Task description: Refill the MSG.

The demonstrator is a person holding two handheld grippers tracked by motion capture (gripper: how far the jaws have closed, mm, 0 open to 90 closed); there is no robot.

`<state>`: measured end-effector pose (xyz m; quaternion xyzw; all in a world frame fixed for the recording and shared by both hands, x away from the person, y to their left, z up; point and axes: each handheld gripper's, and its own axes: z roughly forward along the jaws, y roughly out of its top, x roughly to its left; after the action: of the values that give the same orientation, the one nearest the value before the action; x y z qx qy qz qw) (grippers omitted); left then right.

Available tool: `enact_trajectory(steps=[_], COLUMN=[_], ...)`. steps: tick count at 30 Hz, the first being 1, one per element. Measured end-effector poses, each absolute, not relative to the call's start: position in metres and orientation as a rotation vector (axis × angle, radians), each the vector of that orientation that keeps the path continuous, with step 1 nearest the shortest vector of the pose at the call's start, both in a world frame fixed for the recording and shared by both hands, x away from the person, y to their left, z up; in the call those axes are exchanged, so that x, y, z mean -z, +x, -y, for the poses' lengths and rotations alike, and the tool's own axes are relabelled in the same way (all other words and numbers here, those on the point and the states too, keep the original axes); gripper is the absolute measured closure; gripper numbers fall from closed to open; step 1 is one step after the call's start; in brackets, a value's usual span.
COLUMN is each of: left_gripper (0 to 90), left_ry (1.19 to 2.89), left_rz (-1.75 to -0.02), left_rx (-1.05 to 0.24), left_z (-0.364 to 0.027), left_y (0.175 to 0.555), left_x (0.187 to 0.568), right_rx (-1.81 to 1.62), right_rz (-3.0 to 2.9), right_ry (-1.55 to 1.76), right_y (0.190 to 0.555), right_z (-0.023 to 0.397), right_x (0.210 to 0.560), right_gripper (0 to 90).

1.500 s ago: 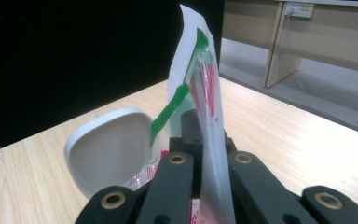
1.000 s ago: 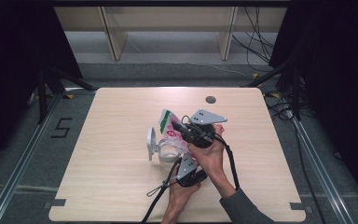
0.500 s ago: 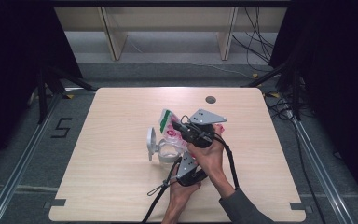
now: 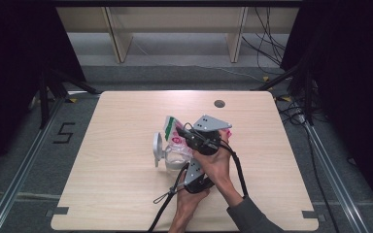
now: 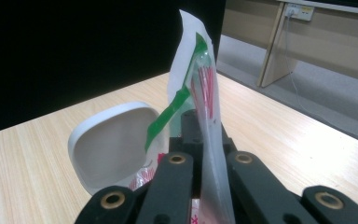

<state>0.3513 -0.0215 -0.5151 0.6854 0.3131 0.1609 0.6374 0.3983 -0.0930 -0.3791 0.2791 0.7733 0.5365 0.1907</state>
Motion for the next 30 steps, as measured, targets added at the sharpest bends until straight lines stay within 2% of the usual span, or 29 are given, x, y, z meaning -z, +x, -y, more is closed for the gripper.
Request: enact_trajectory(steps=[30], left_gripper=[76.4], left_ry=[1.558], left_rz=[-0.716], left_rx=[-0.349], left_z=[0.0233], left_y=[0.3502], left_x=[0.5115], right_rx=[-1.513], right_rz=[-2.177], right_ry=[0.765], right_y=[0.3956], right_z=[0.0919], right_x=[0.3739], right_gripper=[90.0])
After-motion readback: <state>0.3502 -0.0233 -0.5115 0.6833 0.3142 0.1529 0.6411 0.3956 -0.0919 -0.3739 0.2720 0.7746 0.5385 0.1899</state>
